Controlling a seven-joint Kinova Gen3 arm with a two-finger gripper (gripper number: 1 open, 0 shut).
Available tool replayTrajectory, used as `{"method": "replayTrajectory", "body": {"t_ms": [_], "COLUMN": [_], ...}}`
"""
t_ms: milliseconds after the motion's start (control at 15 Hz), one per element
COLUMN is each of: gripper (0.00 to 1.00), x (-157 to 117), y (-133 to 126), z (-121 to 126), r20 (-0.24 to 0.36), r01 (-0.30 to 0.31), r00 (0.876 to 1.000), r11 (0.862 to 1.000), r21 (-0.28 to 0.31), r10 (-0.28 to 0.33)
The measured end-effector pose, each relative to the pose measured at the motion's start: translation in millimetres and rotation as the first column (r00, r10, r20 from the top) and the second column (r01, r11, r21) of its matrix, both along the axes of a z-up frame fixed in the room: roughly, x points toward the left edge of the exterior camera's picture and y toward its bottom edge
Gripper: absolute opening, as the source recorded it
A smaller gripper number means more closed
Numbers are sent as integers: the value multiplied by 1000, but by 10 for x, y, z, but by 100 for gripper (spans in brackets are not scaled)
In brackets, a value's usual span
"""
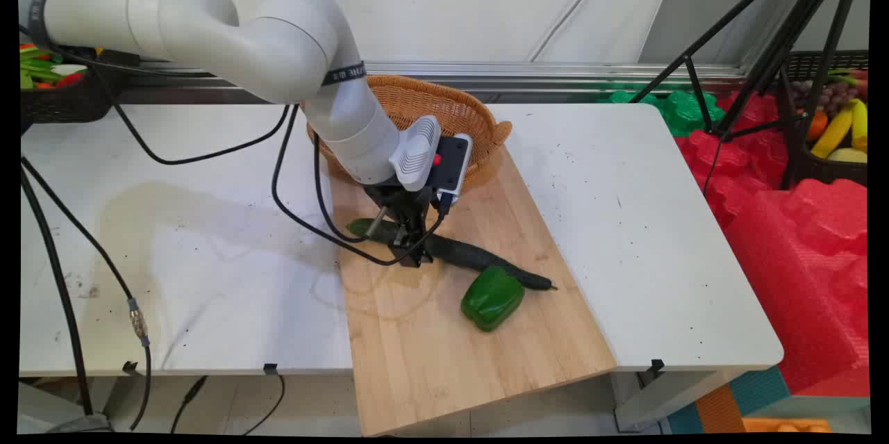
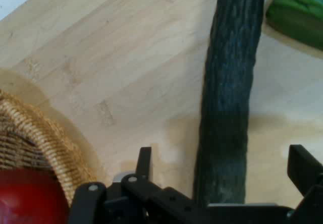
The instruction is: Pick up the potato from the vegetable basket
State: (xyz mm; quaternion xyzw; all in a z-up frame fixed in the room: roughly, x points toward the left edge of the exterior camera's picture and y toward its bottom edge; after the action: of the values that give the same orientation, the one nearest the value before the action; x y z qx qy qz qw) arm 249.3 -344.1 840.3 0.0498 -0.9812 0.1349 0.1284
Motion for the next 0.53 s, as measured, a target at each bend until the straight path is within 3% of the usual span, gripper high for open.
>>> {"method": "replayTrajectory", "body": {"t_ms": [267, 533], "gripper": [100, 100], "x": [72, 204], "y": [80, 182], "z": [116, 408], "r20": [-17, -71], "r01": [-5, -38], "r00": [1000, 997], "r11": [1000, 999], "r21": [6, 2], "r10": [5, 38]}}
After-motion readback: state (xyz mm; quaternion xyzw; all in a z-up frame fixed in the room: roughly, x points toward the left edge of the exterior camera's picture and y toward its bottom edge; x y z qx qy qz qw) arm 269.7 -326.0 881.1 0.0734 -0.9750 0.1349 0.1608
